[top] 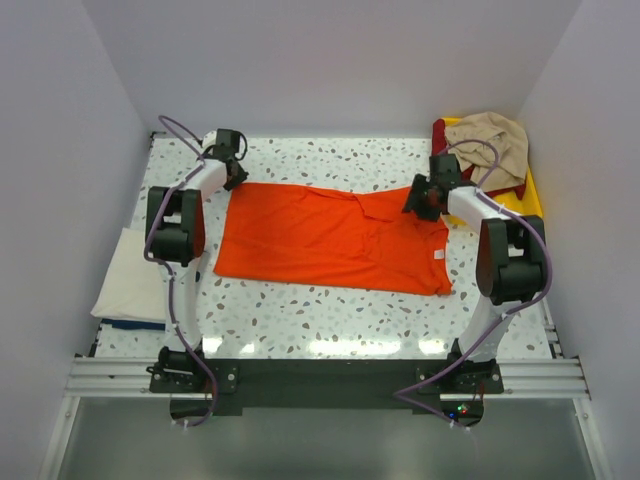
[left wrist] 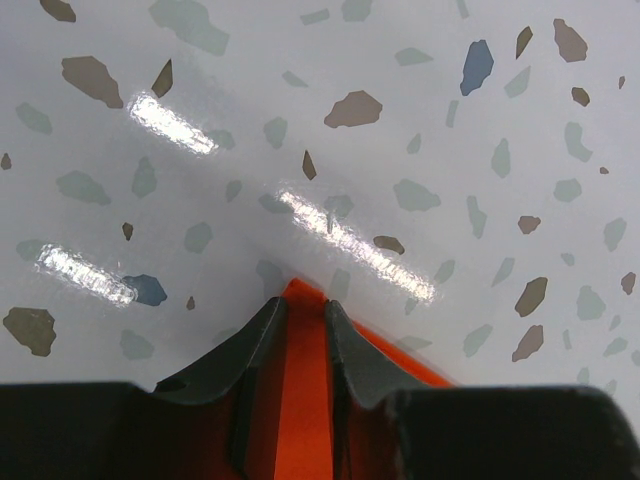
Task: Fold and stack the t-shirts
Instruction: Fold the tshirt
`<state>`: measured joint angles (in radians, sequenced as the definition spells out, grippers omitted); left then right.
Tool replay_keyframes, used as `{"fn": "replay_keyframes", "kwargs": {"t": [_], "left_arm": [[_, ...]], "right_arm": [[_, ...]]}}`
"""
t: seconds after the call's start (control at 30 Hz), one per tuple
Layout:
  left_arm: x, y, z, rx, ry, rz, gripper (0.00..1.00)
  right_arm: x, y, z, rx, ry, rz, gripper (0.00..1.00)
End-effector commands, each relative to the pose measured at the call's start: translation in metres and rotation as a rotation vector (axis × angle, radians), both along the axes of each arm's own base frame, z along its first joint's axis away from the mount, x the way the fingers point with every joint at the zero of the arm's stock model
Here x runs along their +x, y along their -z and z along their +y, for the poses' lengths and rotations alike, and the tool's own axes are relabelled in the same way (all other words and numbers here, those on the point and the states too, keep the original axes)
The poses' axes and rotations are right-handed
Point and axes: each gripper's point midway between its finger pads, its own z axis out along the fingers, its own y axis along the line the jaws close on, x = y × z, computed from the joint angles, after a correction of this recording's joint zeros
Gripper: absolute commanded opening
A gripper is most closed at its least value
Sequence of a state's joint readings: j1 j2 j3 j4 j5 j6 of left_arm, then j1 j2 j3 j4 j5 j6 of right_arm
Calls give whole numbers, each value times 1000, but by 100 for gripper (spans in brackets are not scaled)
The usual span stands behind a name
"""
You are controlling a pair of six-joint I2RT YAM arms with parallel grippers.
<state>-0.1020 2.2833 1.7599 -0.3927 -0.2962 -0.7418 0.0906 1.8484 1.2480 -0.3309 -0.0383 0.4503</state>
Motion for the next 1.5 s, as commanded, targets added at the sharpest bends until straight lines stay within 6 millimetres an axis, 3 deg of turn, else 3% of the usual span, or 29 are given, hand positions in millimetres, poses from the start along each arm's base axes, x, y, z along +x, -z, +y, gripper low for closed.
{"fn": "replay_keyframes", "kwargs": {"t": [0.0, 0.63, 1.23, 1.47], "left_arm": [[4, 1, 5, 25, -5, 6, 25], [3, 6, 4, 17, 8, 9, 22], [4, 6, 3, 15, 15, 4, 21], [4, 8, 4, 13, 12, 7, 21]], "right_arm": [[-2, 2, -9, -31, 25, 5, 50], [-4, 23, -21, -19, 102, 54, 41], [3, 25, -23, 15, 171, 34, 36], [0, 28, -28, -3, 195, 48, 29]]}}
